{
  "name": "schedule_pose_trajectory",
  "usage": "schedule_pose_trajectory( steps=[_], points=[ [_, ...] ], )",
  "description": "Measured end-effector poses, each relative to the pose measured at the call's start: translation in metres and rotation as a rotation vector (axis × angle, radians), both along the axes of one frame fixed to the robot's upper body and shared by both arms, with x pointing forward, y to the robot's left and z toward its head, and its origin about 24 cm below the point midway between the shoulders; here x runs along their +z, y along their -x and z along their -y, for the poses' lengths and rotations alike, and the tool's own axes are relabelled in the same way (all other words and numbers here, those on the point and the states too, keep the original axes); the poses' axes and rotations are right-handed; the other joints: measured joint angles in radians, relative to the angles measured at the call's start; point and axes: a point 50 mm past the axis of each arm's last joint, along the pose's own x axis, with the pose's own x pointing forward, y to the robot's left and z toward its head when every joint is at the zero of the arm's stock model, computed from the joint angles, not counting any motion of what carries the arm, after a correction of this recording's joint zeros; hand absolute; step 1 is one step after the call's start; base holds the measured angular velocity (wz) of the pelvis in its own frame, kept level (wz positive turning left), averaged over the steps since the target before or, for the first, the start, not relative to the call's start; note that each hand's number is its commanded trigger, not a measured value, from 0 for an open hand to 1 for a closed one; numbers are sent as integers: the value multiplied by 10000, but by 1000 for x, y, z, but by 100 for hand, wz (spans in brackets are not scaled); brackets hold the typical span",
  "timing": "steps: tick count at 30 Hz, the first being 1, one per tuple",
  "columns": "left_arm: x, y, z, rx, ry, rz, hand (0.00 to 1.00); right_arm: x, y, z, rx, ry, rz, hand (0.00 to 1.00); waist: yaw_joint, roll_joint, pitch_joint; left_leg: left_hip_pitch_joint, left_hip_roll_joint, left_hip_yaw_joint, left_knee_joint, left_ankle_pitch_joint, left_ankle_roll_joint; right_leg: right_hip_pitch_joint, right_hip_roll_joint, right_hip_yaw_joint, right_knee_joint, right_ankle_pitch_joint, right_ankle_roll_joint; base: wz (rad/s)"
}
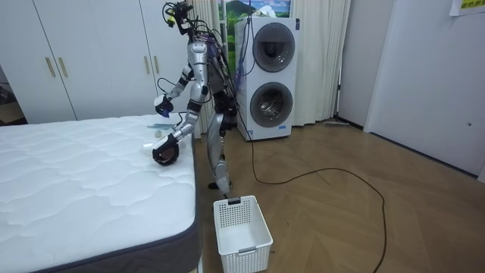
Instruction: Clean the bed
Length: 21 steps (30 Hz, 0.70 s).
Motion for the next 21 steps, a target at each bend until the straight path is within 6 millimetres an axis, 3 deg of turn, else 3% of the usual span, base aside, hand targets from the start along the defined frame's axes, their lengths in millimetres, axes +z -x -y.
schedule_pose_trajectory(
  steps=[14,21],
  points=[
    [-1,0,0,84,63,-178,100,5,-5,-31,1570,257,-31,100,-5,73,-7,170,81,44,-116,51,-84,137,109,8,-114,36,-58,-1],
    [-3,2,2,173,-4,-123,100,10,-8,-56,2512,119,187,100,-28,75,-16,409,34,74,-553,318,-182,146,105,36,-114,92,-146,0]
  ],
)
